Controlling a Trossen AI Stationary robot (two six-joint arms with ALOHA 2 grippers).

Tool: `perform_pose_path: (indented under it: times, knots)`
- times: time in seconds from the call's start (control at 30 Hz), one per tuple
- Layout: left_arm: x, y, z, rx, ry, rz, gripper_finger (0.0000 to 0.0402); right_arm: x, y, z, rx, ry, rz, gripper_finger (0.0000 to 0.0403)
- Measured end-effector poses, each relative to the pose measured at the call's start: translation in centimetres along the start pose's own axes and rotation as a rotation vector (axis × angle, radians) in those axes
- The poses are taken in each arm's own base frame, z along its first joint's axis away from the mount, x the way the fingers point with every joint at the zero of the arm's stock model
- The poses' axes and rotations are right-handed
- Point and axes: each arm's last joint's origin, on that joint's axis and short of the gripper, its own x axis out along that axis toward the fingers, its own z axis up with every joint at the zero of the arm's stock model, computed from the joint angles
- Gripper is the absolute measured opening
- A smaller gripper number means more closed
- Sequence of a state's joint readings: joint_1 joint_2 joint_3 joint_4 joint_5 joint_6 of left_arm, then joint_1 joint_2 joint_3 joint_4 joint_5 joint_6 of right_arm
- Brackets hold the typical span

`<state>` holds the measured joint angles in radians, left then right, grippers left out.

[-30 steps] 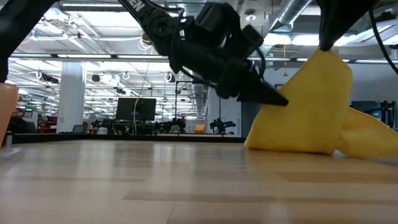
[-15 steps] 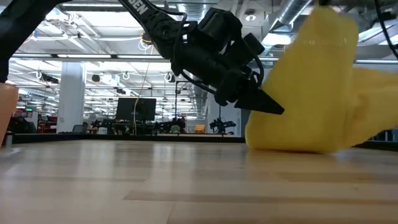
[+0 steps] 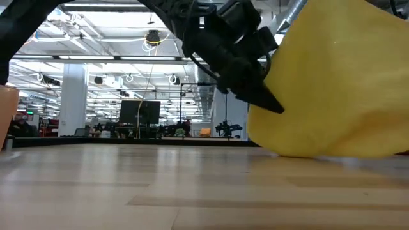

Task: Fold microfiber towels
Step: Fold the yellow microfiber towel

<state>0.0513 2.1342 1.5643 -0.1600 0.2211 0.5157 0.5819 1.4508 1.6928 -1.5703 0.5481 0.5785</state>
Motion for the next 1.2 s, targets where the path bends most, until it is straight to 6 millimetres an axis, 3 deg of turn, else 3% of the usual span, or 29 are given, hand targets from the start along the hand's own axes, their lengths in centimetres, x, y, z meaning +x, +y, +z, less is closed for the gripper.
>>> perform_pose_path:
  times: [0.6, 0.9, 1.2]
  knots:
    - [-3.8, -0.1, 1.6, 0.001, 0.349, -0.225, 0.0141, -1.3, -0.6, -0.8, -0.029, -0.024, 0.053, 0.0006]
    - [-4.3, -0.8, 1.8, -0.028, 0.311, -0.38, 0.0141, -1.3, -0.4, -0.9, -0.037, -0.025, 0.055, 0.0006]
    - [-4.1, -0.8, 2.2, -0.018, 0.275, -0.371, 0.0141, -1.3, -0.4, -0.9, -0.037, -0.024, 0.055, 0.0006]
